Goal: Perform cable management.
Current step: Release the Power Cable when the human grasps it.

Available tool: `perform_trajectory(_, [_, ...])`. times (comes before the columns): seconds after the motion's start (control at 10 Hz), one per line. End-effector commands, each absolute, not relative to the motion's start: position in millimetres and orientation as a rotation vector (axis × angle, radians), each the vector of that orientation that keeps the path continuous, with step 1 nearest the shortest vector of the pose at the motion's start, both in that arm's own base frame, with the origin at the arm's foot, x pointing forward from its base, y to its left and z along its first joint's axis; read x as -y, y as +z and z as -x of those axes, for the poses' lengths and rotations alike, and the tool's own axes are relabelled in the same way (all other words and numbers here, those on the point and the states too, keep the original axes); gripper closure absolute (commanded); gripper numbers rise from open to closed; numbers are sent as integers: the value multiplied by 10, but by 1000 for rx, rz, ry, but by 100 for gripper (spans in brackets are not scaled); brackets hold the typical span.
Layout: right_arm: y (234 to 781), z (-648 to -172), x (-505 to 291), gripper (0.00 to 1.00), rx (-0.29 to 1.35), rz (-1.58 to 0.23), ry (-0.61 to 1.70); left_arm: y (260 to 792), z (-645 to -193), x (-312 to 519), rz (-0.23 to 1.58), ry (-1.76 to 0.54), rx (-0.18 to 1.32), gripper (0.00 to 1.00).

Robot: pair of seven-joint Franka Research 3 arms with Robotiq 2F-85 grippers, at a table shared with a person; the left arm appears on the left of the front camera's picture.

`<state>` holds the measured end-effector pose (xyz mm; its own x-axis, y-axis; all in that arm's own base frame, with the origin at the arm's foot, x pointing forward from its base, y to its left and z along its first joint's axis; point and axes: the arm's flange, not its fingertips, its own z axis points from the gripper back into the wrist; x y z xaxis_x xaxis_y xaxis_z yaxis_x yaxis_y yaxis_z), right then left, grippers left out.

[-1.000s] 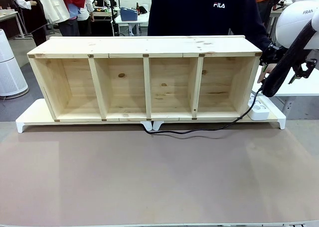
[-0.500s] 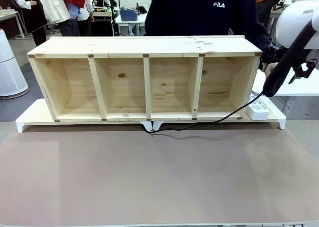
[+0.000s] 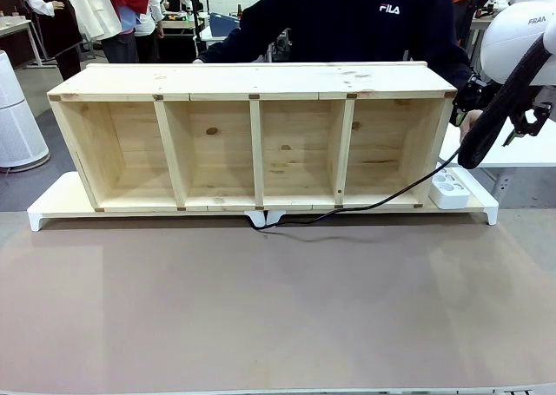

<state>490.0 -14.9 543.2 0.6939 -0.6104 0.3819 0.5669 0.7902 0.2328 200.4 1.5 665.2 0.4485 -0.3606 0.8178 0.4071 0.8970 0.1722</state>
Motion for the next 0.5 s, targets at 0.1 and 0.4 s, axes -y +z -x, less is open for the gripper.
perform_trajectory(0.1, [5425,-4899,151,0,457,-101,-654,6653,-2017,4,63,-464,1007,0])
perform_trajectory(0.4, [5425,-4899,151,0,457,-101,-654,6653,-2017,4,63,-464,1007,0])
